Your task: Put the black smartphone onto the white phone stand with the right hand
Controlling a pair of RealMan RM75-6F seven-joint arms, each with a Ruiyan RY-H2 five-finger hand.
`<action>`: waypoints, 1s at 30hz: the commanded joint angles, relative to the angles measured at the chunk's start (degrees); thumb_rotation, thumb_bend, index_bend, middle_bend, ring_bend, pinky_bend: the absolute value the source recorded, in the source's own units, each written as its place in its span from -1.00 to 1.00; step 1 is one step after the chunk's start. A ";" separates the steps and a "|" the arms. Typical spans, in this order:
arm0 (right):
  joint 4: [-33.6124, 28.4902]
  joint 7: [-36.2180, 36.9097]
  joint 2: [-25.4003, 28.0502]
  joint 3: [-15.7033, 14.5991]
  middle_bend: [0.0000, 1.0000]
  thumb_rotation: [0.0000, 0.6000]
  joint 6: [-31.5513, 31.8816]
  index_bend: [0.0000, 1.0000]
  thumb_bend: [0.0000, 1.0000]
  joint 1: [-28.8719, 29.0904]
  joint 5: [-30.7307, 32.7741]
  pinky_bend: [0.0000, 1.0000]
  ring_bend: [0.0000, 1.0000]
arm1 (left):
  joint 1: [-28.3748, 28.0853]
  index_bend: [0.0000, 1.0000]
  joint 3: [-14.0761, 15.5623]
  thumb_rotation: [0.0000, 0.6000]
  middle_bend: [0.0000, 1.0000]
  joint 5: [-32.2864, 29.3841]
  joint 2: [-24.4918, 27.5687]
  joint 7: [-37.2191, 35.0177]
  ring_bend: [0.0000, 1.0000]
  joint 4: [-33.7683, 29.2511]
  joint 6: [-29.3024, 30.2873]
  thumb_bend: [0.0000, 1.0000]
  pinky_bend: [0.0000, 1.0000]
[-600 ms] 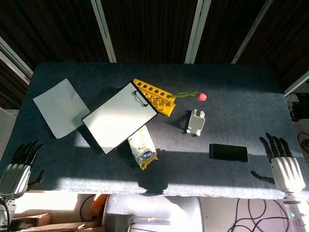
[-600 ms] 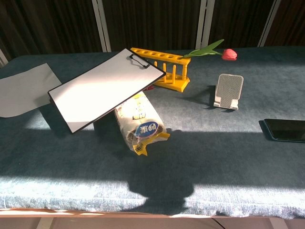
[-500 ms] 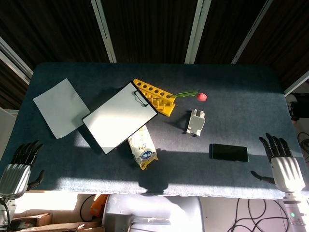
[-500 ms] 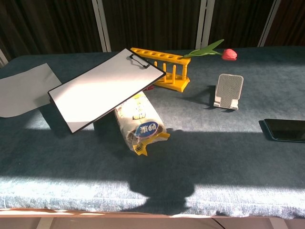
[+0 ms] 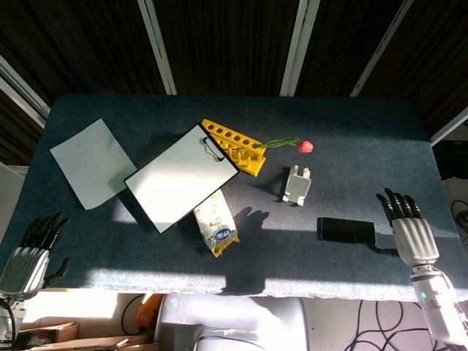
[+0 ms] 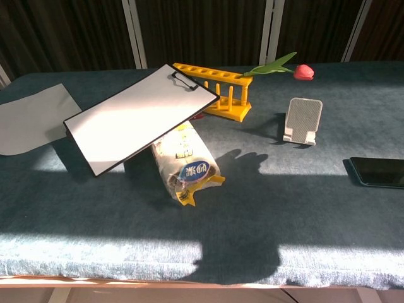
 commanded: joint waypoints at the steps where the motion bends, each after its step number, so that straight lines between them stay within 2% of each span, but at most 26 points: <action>1: 1.50 -1.48 -1.66 1.91 -0.99 1.00 -7.53 -1.00 -0.58 4.91 4.89 -0.92 -1.00 | -0.03 -1.00 0.03 1.00 -1.00 0.03 0.14 -0.26 -1.00 -0.01 0.02 -0.26 -0.94; 8: 3.59 -3.75 -3.63 1.10 -0.78 1.00 -15.89 -0.74 -0.58 8.78 10.15 -0.92 -1.00 | 0.41 -1.00 0.81 1.00 -1.00 1.54 0.33 -0.25 -1.00 -0.06 1.09 -0.26 -0.94; 13: 5.58 -3.68 -5.36 -0.03 -0.67 1.00 -19.49 -0.61 -0.57 10.25 12.25 -0.92 -1.00 | 0.73 -1.00 1.38 1.00 -1.00 2.35 0.39 0.02 -1.00 -0.13 1.59 -0.26 -0.94; 25: 10.39 -2.89 -9.19 -1.55 -0.42 1.00 -21.30 -0.25 -0.38 11.92 12.92 -0.84 -0.79 | 1.23 -1.00 1.71 1.00 -1.00 2.93 0.32 0.41 -1.00 -0.15 2.47 -0.27 -0.94; 30: 11.43 -2.96 -9.84 -1.84 -0.40 1.00 -22.09 -0.22 -0.37 12.43 13.53 -0.83 -0.78 | 1.26 -1.00 1.69 1.00 -1.00 2.86 0.33 0.44 -1.00 -0.16 2.48 -0.27 -0.94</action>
